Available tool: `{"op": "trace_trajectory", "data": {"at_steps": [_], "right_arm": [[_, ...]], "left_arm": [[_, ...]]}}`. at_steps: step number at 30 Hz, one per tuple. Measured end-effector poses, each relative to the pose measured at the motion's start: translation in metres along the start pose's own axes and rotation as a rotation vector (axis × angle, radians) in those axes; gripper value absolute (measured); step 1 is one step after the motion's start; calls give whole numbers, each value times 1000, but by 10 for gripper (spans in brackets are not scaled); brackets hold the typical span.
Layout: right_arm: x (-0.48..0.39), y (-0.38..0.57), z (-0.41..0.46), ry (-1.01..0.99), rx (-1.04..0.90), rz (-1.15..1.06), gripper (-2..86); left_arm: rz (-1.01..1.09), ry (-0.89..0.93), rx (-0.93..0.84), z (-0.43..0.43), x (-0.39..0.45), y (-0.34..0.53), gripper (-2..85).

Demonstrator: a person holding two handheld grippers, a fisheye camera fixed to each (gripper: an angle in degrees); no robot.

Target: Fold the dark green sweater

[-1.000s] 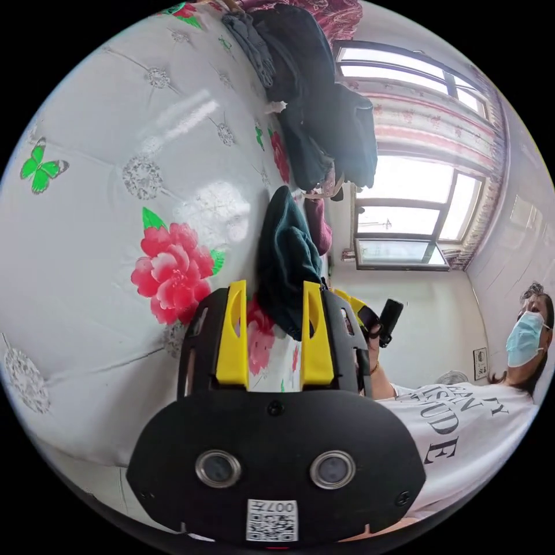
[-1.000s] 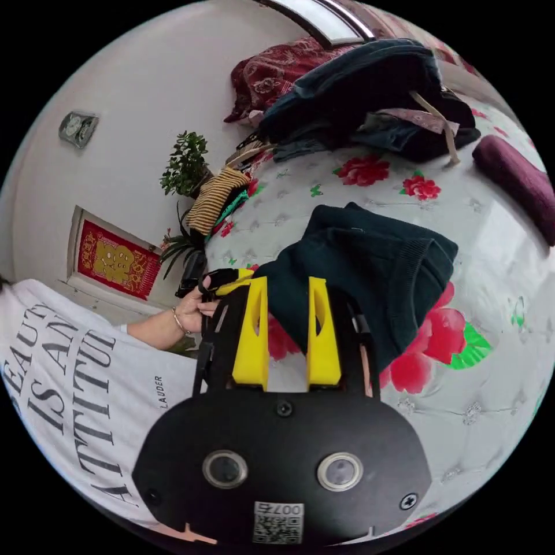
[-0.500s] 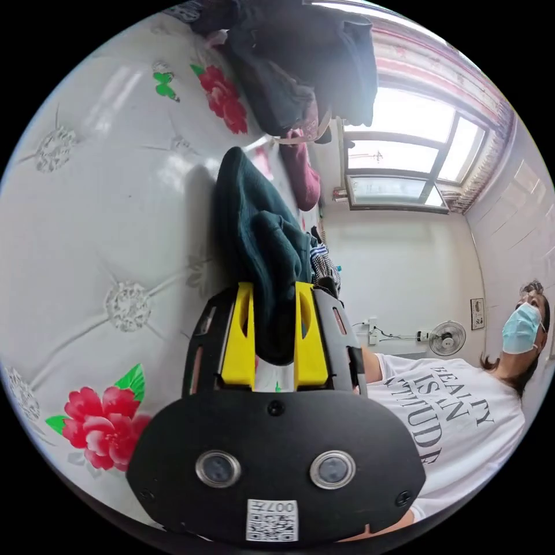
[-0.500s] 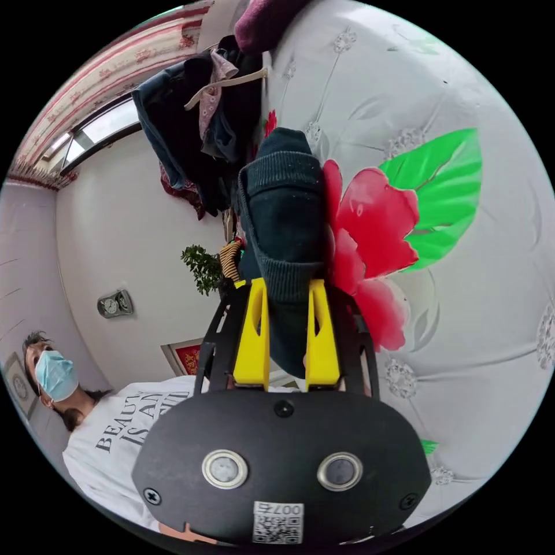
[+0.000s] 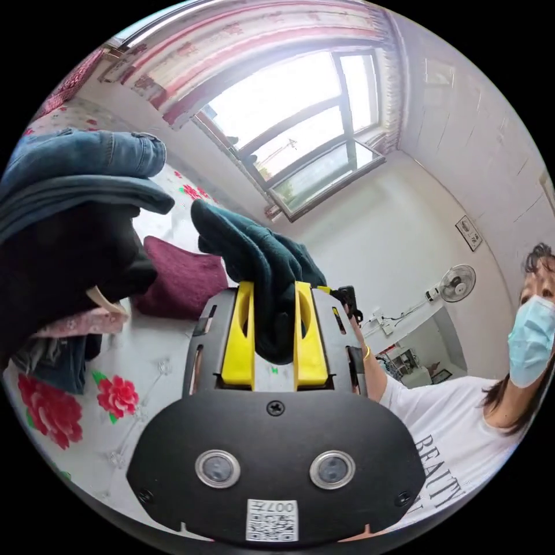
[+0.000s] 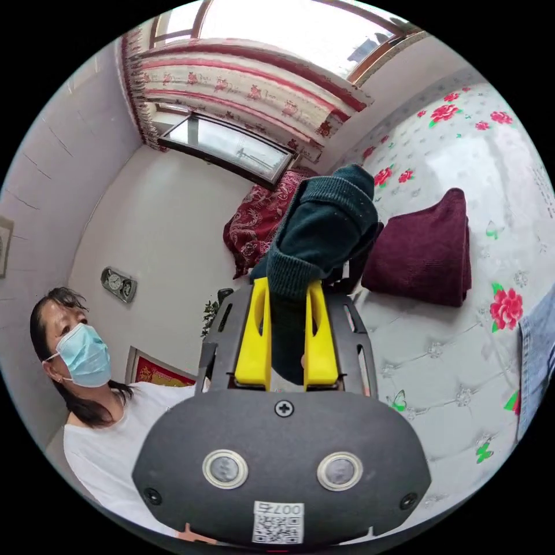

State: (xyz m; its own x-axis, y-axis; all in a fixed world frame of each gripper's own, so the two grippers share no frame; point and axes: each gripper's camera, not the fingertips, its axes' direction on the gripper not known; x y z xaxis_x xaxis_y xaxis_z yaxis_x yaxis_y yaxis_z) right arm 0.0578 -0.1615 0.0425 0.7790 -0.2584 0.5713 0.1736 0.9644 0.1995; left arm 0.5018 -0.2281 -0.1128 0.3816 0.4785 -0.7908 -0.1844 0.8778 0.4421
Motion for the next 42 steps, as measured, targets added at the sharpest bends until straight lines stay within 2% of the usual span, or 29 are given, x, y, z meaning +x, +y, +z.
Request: {"op": "trace_trajectory", "data": {"at_steps": [3,5,7,9,10,12,14,17,21,24,29,37,42], "right_arm": [[65,7,-2,233,115,151,41],[101,37,-5,208,124,254,33],[118,82,-11,-27,161,232,18],[122,142,-16,-383,194,200,5],[119,156,-18,-499,213,183,3],[87,201,-30,-825,371,117,-1],[43,216,-43,-960,431,17,-2],[-36,214,-65,-1267,408,-154,-3],[-142,225,-98,-1604,362,-292,-4],[-200,256,-123,-1714,329,-363,-3],[-250,314,-164,-1740,318,-402,-3],[-285,384,-215,-1638,317,-487,-4],[-306,422,-250,-1544,330,-636,-4]], "left_arm": [[-122,-207,-97,49,-38,-21,81],[-189,-333,-167,64,-61,14,65],[-205,-362,-223,64,-70,60,60],[-215,-432,-279,53,-71,117,50],[-220,-481,-313,42,-66,156,39],[-247,-547,-371,23,-54,214,23],[-311,-597,-462,-1,-34,280,0],[-374,-602,-481,-30,-4,331,-8],[-341,-616,-497,-43,28,355,-9],[-313,-582,-467,-47,48,363,-10],[-275,-531,-472,-46,71,379,-10],[-233,-498,-454,-58,88,392,-10],[-198,-516,-437,-70,92,385,-10]]}}
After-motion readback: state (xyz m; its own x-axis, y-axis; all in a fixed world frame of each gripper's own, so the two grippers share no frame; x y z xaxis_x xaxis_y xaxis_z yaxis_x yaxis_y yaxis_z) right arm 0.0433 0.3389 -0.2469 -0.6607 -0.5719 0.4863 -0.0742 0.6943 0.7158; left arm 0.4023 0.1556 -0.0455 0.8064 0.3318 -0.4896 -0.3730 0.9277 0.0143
